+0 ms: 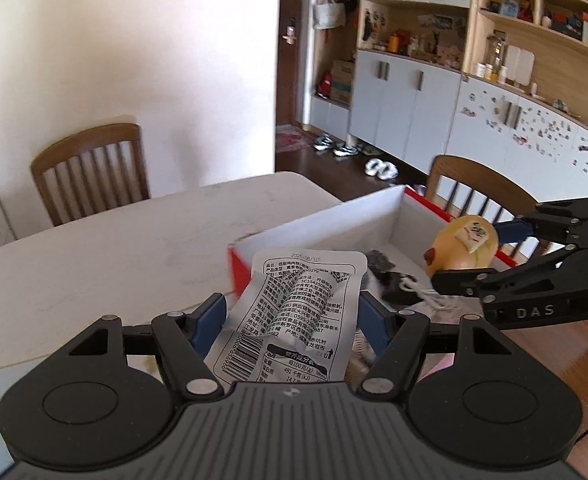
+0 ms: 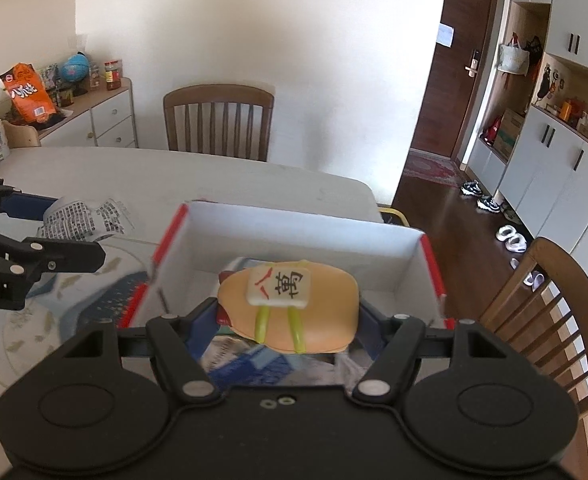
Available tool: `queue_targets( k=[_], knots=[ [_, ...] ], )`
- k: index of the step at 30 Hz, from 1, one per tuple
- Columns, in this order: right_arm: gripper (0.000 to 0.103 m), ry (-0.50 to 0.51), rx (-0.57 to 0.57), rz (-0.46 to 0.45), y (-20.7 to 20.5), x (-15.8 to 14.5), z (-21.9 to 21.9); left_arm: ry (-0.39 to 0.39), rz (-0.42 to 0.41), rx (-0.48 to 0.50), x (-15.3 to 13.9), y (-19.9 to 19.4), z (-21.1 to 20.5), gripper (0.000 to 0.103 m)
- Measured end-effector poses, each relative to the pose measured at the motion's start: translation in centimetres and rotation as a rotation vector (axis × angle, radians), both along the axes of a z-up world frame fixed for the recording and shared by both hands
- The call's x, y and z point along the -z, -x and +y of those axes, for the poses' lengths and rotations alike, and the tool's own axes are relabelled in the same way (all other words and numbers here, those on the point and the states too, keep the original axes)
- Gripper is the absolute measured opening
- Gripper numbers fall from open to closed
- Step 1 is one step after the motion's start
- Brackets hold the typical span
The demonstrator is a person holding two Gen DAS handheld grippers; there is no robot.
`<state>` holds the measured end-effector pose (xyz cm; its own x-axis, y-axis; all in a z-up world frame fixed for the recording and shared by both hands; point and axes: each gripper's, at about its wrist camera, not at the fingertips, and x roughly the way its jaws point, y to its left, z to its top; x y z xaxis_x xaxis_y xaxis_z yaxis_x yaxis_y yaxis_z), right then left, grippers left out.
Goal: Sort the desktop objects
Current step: 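Lift the packet and yellow toy and carry both over the shoebox, then lower the packet and toy into the shoebox and open both tools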
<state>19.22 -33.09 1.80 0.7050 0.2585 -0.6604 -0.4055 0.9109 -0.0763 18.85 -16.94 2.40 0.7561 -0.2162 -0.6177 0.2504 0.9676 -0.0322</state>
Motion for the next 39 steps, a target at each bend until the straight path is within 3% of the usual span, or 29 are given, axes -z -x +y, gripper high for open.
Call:
queue_targets(
  k=[20, 39],
  knots=[
    [0.071, 0.036, 0.006, 0.143, -3.6, 4.3, -4.1, -0.094, 0.122, 0.101, 4.6, -6.2, -7.8, 0.070],
    [0.071, 0.079, -0.040, 0.233, -5.7, 7.0, -3.9, -0.149, 0.242, 0.119, 8.4, -10.4, -9.4, 0.070]
  ],
)
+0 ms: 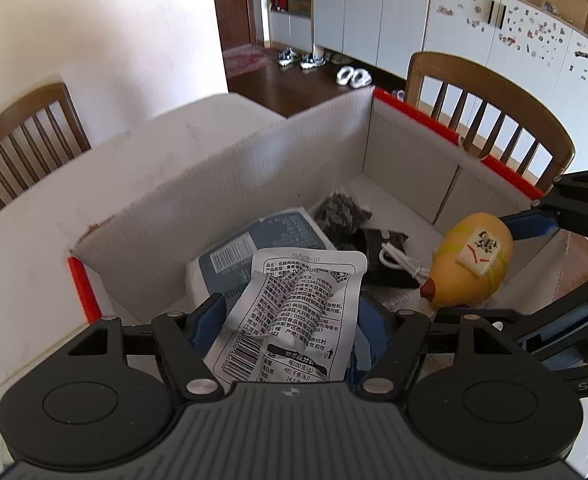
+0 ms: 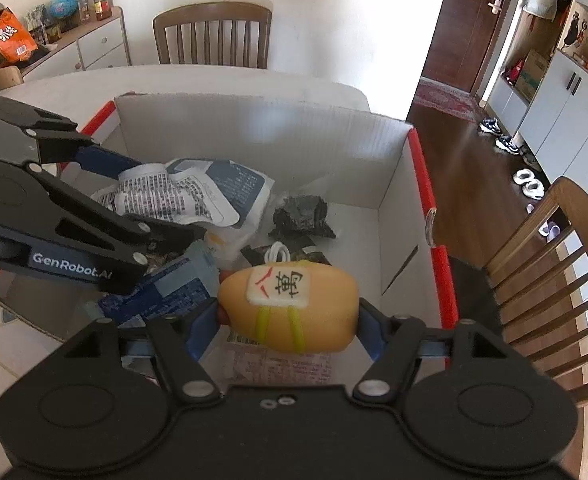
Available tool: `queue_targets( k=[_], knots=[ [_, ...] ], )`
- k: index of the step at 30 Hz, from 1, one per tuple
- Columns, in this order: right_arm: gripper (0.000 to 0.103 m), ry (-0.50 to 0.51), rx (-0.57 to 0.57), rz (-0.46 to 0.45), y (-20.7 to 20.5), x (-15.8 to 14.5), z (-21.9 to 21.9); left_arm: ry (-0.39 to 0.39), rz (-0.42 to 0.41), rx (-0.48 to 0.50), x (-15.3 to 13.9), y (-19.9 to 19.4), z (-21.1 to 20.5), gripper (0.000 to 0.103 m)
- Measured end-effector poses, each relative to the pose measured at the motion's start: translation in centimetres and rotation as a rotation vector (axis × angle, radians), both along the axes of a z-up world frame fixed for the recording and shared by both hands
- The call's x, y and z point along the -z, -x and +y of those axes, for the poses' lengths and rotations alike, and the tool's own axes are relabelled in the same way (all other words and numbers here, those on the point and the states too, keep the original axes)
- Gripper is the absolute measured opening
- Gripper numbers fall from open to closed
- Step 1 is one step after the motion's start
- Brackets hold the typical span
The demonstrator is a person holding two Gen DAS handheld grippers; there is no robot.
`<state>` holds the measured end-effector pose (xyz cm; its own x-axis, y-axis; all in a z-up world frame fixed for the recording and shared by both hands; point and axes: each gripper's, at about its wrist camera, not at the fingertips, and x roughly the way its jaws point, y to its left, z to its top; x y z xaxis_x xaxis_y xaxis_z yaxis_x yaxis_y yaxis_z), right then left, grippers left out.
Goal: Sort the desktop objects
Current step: 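Lower the packet and toy into the shoebox and open both tools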
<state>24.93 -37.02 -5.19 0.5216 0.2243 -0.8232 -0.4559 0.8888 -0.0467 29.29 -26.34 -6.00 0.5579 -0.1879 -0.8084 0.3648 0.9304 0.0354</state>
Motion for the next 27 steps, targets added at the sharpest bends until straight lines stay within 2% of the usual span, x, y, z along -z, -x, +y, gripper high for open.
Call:
queue_targets(
  k=[7, 15, 20, 27],
  knots=[
    [0.072, 0.010, -0.012, 0.003, -0.4, 0.5, 0.2, -0.003, 0.065, 0.002, 1.5, -0.4, -0.1, 0.070],
    [0.075, 0.016, -0.021, -0.004, -0.2, 0.5, 0.3, 0.008, 0.122, 0.017, 1.7, -0.8, -0.1, 0.072],
    [0.078, 0.005, -0.015, -0.008, 0.0, 0.2, 0.1, -0.013, 0.115, 0.028, 1.4, -0.6, -0.5, 0.077],
    [0.083, -0.007, -0.015, -0.042, 0.9, -1.1, -0.3, 0.055, 0.107, 0.005, 0.0, -0.3, 0.1, 0.080]
  ],
)
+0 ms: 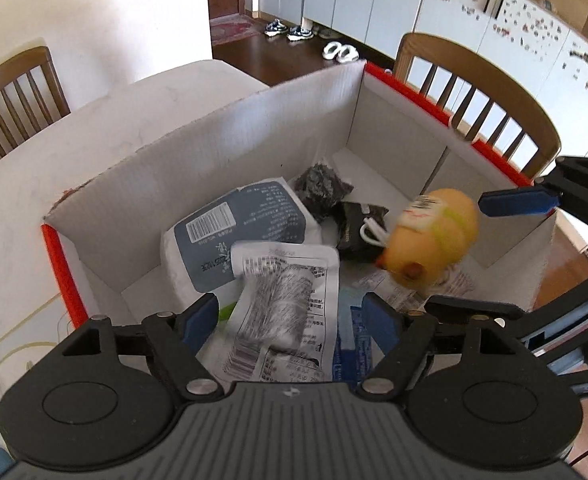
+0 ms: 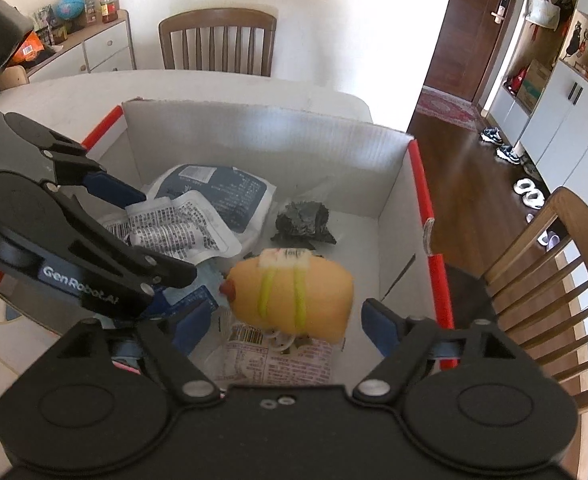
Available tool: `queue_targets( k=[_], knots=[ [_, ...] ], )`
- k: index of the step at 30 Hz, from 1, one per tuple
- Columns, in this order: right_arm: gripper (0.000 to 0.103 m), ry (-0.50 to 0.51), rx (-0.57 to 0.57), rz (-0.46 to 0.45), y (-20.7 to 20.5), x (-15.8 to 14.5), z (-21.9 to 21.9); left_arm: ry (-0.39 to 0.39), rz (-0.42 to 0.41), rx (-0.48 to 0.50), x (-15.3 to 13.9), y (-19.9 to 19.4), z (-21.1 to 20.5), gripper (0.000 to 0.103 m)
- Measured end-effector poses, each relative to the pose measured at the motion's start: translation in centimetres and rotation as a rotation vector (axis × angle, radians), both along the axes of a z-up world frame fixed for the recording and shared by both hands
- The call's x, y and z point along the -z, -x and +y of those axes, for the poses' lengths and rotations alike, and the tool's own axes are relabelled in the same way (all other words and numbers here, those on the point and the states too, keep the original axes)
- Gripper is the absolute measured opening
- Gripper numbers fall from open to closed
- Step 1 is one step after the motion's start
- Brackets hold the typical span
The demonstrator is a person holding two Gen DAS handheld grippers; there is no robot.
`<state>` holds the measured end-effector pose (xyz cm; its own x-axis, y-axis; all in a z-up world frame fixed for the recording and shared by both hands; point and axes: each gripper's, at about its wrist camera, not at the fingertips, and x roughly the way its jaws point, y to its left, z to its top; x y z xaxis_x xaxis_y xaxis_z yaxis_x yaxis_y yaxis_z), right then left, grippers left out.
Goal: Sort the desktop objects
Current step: 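Lower the packet and toy into the shoebox and open both tools, then withdraw both open tools up from the shoebox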
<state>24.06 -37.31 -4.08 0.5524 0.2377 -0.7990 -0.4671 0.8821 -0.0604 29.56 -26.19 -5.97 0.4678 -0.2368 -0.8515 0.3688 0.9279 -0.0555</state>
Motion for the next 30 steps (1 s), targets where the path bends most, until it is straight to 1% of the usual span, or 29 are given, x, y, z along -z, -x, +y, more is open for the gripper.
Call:
queue_targets(
  k=[2, 10, 17, 19, 23, 25, 27, 30],
  knots=[
    [0.083, -0.005, 0.000, -0.007, 0.2, -0.4, -0.1, 0.010, -0.008, -0.008, -0.4, 0.2, 0.2, 0.082],
    [0.083, -0.026, 0.001, -0.039, 1.5, -2.2, -0.7, 0.059, -0.036, -0.041, -1.9, 1.5, 1.3, 0.082],
    [0.086, -0.070, -0.005, -0.063, 2.8, -3.7, -0.8, 0.097, -0.067, -0.060, -3.4, 3.4, 2.3, 0.086],
    [0.087, -0.083, -0.005, -0.069, 3.2, -4.1, -0.7, 0.105, -0.076, -0.068, -3.8, 4.0, 2.6, 0.088],
    [0.089, -0.104, -0.008, -0.083, 3.9, -4.8, -0.7, 0.121, -0.091, -0.077, -4.7, 5.2, 3.1, 0.097],
    [0.090, -0.114, -0.007, -0.088, 4.2, -5.0, -0.7, 0.122, -0.100, -0.079, -5.0, 5.7, 3.3, 0.097],
    [0.090, -0.121, -0.004, -0.094, 4.5, -5.1, -0.7, 0.136, -0.100, -0.088, -5.2, 6.2, 3.7, 0.099],
    [0.092, -0.144, -0.003, -0.096, 5.0, -5.4, -0.8, 0.141, -0.107, -0.097, -5.3, 6.9, 4.1, 0.101]
  ],
)
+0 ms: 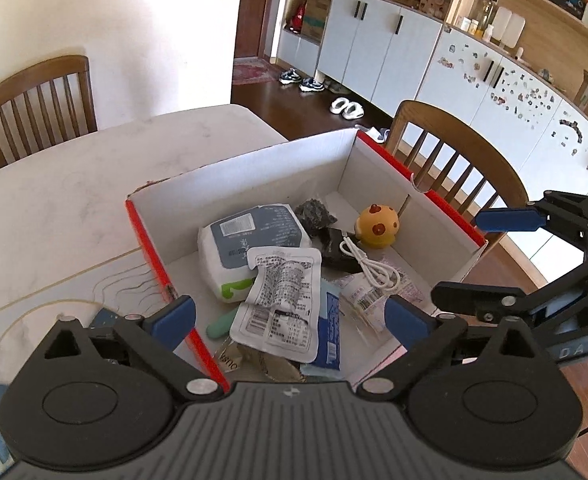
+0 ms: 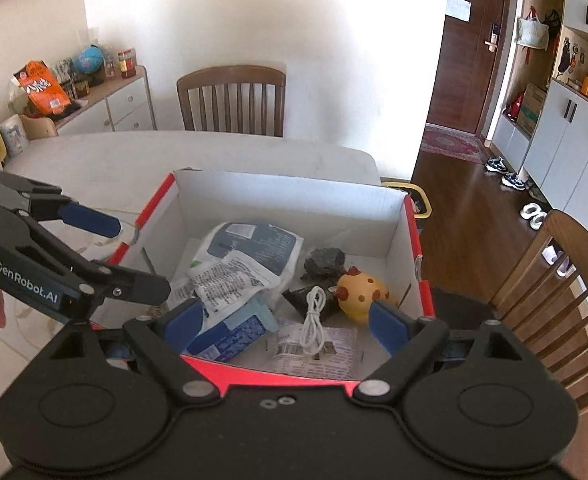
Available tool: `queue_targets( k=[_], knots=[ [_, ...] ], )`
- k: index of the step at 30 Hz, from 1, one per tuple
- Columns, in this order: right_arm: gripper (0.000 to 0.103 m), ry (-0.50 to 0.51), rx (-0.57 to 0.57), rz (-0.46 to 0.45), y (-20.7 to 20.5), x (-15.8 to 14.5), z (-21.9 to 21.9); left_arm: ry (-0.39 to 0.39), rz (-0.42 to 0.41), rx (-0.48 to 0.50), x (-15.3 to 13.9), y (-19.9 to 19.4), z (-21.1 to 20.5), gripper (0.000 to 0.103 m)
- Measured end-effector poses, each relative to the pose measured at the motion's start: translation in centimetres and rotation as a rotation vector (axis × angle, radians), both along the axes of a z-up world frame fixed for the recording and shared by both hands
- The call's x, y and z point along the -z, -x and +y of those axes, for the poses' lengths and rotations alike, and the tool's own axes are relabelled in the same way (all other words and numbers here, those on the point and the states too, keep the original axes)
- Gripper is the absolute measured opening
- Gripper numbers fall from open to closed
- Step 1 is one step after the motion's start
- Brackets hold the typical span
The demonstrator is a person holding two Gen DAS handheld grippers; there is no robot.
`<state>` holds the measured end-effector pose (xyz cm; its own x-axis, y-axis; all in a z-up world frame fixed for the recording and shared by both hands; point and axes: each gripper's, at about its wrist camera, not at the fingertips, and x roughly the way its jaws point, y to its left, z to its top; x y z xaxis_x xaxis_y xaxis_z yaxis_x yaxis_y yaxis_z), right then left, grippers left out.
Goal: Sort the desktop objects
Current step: 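Withdraw both open tools up from the shoebox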
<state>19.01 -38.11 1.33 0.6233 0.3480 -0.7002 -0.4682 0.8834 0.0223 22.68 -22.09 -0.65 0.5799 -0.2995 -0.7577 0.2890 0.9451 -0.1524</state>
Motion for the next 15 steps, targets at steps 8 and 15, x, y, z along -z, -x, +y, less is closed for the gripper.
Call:
queue_targets(
  k=[8, 15],
  knots=[
    [0.093, -0.046, 0.032, 0.007, 1.4, 0.0, -0.2, 0.015, -0.003, -0.035, -0.2, 1.6, 1.1, 0.102],
    [0.093, -0.075, 0.064, -0.016, 2.7, -0.1, -0.3, -0.008, -0.023, -0.082, -0.4, 3.2, 1.4, 0.102]
  ],
)
